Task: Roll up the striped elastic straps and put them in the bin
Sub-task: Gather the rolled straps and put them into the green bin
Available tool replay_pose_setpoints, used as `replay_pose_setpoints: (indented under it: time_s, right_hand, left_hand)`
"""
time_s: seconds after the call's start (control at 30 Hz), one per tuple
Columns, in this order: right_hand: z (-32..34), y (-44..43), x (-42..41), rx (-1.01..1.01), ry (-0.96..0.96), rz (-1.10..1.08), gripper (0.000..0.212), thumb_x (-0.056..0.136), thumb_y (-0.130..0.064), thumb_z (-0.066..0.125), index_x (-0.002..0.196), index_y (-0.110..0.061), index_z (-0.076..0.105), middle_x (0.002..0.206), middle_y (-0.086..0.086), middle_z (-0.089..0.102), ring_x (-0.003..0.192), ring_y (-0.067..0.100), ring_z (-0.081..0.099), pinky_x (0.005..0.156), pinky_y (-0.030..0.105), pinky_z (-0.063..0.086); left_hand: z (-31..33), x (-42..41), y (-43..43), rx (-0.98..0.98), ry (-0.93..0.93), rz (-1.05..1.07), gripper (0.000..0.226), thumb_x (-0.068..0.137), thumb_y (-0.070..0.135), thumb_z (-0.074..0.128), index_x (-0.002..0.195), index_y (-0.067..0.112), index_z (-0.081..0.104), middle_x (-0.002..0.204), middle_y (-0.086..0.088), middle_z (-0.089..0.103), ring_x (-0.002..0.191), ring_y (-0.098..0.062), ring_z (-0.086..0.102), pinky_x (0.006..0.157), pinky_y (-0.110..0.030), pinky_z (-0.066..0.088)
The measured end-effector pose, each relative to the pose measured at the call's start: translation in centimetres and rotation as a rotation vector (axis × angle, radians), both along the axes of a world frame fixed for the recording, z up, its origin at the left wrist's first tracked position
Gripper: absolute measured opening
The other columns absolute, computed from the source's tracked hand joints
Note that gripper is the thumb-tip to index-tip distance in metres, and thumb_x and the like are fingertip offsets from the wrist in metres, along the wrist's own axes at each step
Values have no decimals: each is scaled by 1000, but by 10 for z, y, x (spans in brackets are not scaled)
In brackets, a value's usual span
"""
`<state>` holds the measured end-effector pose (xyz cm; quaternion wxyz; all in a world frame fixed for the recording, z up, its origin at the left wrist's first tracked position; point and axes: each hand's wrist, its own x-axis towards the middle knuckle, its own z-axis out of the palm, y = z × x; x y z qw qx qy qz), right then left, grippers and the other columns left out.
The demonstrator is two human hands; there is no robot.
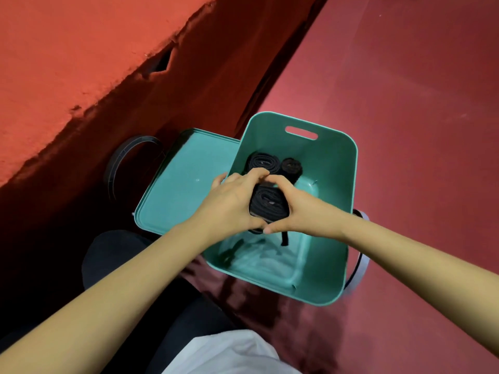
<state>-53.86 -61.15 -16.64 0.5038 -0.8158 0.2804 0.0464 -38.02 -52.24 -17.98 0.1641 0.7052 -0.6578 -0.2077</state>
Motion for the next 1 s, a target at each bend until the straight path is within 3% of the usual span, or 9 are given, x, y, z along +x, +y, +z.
replay_pose_setpoints:
  time_s: [0.1, 0.2, 0.3, 0.4, 0.47, 0.57, 0.73, 1.0]
  right_hand:
    - [-4, 1, -1, -27, -49, -69, 89, 73, -16, 83, 144, -20, 29, 128, -13, 49, 112, -8, 47, 90, -2, 33]
    - [-5, 6, -4, -78, -41, -71, 78, 74, -16, 81, 138, -24, 37, 122, -12, 56, 108, 0, 55, 89, 4, 40]
    - [-3, 6, -10, -100, 12, -101, 65, 74, -14, 79, 126, -24, 42, 104, -5, 66, 88, 11, 65, 80, 19, 51]
    - [1, -6, -19, -219, 248, -122, 60, 73, -28, 78, 119, -27, 40, 91, -2, 67, 75, 22, 66, 73, 35, 53]
    - [-2, -18, -24, -355, 415, -130, 63, 73, -39, 77, 120, -25, 38, 94, 1, 65, 79, 26, 62, 73, 35, 51]
    - [-16, -31, -18, -417, 505, -173, 66, 72, -39, 76, 121, -21, 35, 96, 6, 63, 82, 30, 60, 74, 39, 51]
    - [-48, -40, 11, -367, 503, -243, 67, 73, -16, 73, 126, -15, 33, 96, 15, 52, 79, 32, 51, 66, 33, 41]
    - [-74, -53, 25, -351, 514, -341, 65, 79, -9, 68, 132, -15, 31, 111, 22, 46, 79, 34, 46, 69, 33, 38]
  left_hand:
    - [-1, 6, 2, -33, 167, -8, 98, 62, 29, 85, 144, 27, 32, 130, 5, 44, 121, -13, 45, 112, -46, 28]
    - [-3, 13, 6, -28, 277, -13, 86, 65, 20, 86, 137, 27, 38, 124, 9, 37, 117, -6, 45, 111, -44, 33]
    - [-6, 19, 14, -69, 124, -48, 60, 77, 26, 77, 129, 24, 47, 125, 5, 39, 115, -12, 44, 111, -49, 28]
    - [-11, 28, 21, -168, -119, -7, 40, 83, 27, 70, 120, 20, 58, 132, -8, 42, 116, -28, 43, 102, -50, 32]
    - [-13, 32, 24, -129, -201, 49, 41, 83, 27, 69, 122, 18, 57, 140, -15, 37, 120, -34, 40, 101, -50, 33]
    - [-14, 34, 26, 17, -197, 110, 47, 88, 31, 64, 130, 16, 50, 146, -14, 28, 127, -32, 34, 104, -48, 34]
    - [-16, 38, 25, 40, -101, 78, 41, 91, 27, 60, 129, 11, 52, 127, -9, 48, 119, -29, 42, 103, -41, 37]
    - [-20, 44, 23, 65, -51, 72, 39, 90, 25, 59, 128, 17, 50, 125, -4, 46, 119, -23, 40, 104, -36, 35]
